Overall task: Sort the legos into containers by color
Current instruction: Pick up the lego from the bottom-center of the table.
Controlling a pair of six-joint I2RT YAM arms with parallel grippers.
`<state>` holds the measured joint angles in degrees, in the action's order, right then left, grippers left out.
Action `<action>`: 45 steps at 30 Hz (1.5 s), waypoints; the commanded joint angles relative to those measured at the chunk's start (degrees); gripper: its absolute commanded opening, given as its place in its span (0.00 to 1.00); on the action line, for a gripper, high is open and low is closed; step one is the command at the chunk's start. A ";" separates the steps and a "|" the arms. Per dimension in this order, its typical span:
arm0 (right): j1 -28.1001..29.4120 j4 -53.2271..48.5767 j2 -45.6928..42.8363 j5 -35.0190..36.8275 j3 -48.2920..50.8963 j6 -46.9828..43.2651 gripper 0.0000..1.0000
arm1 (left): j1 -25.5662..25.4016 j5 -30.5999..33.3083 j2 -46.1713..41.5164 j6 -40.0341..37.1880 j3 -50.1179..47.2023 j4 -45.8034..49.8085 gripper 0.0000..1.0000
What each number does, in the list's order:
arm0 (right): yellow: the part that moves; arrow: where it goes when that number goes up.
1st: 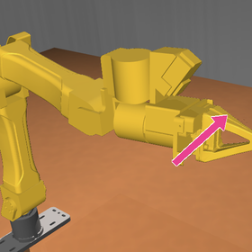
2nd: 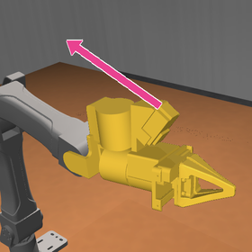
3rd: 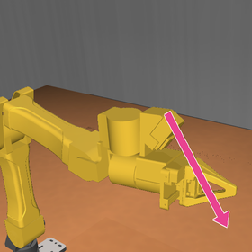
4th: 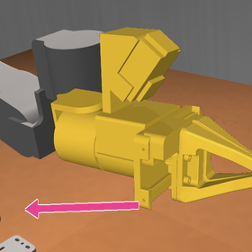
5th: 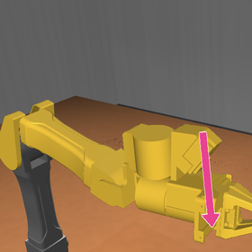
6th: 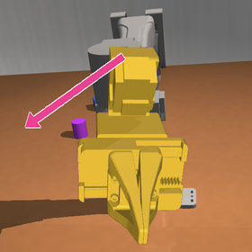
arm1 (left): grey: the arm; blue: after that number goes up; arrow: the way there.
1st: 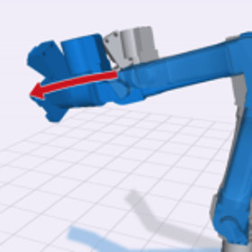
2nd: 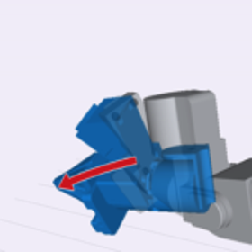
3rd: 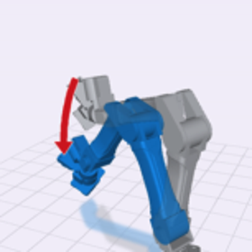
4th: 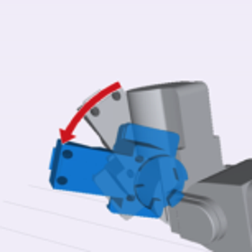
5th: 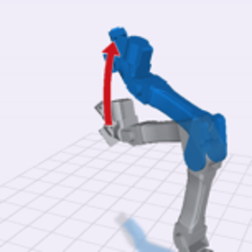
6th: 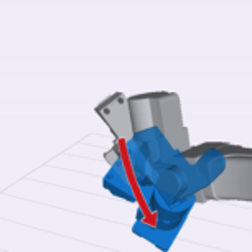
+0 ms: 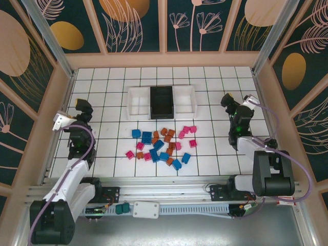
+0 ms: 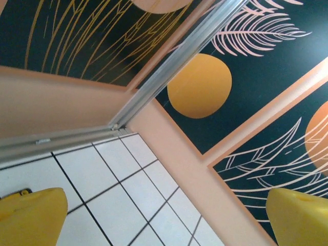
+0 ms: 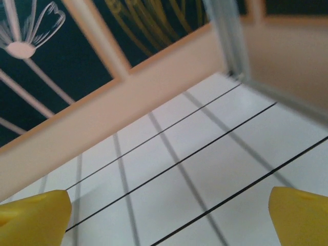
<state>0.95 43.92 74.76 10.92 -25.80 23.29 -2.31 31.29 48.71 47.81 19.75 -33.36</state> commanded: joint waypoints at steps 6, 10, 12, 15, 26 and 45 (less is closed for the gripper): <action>2.40 -9.64 1.87 -23.14 -1.02 9.49 0.99 | 0.11 -21.02 0.34 7.56 2.90 5.63 0.99; 11.20 -20.21 2.14 -18.85 -2.44 3.38 0.99 | -0.07 -32.09 2.30 5.53 4.19 10.25 0.97; 14.22 -22.35 1.93 -18.11 -1.70 3.26 0.97 | -0.41 -34.45 2.15 3.99 4.77 14.17 0.98; 18.19 -27.43 0.67 -15.97 -0.83 1.96 0.95 | -0.60 -36.27 0.22 3.43 3.67 17.57 0.99; 31.57 -40.29 -5.29 -10.35 2.19 2.50 0.78 | -15.29 -32.49 2.01 -1.28 5.54 26.20 0.91; 37.81 -44.19 3.30 -7.24 -2.92 1.18 0.58 | -17.04 -35.14 4.91 -0.81 8.48 30.08 0.99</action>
<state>38.30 -0.54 76.47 2.98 -27.09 25.23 -19.09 -2.74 54.02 47.40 27.09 -5.61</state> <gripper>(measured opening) 0.585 0.988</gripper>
